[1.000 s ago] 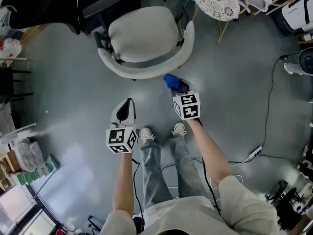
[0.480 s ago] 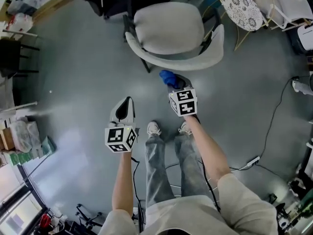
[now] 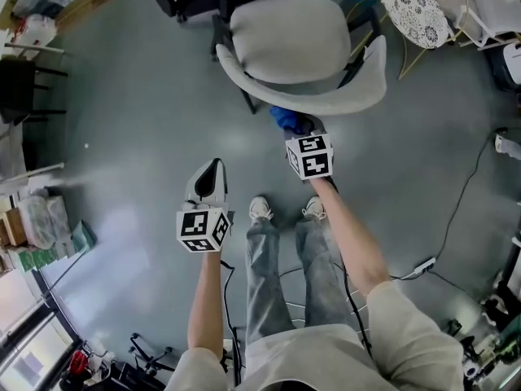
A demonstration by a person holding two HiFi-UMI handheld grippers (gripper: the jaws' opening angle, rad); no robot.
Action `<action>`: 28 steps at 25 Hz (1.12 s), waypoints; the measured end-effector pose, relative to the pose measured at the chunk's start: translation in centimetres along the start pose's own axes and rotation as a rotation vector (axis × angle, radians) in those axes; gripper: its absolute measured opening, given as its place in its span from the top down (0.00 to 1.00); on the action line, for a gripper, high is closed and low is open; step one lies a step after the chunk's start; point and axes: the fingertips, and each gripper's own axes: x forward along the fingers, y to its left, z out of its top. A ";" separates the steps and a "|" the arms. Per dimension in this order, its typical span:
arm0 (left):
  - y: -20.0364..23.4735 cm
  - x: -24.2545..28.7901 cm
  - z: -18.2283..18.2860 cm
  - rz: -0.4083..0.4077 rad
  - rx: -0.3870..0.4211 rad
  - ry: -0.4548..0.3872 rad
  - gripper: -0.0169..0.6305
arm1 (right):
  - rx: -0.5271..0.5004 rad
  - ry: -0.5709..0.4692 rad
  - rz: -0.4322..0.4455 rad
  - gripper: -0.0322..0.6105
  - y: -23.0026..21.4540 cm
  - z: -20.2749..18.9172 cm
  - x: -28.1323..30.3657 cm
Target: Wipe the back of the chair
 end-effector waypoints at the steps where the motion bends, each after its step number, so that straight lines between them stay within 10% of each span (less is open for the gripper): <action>1: -0.4 0.3 0.0 -0.007 0.003 0.003 0.97 | 0.002 0.000 0.003 0.79 -0.2 -0.1 -0.1; 28: -15.5 11.4 2.3 -0.161 0.097 0.054 0.97 | 0.075 -0.001 -0.109 0.79 -19.4 -2.7 -6.1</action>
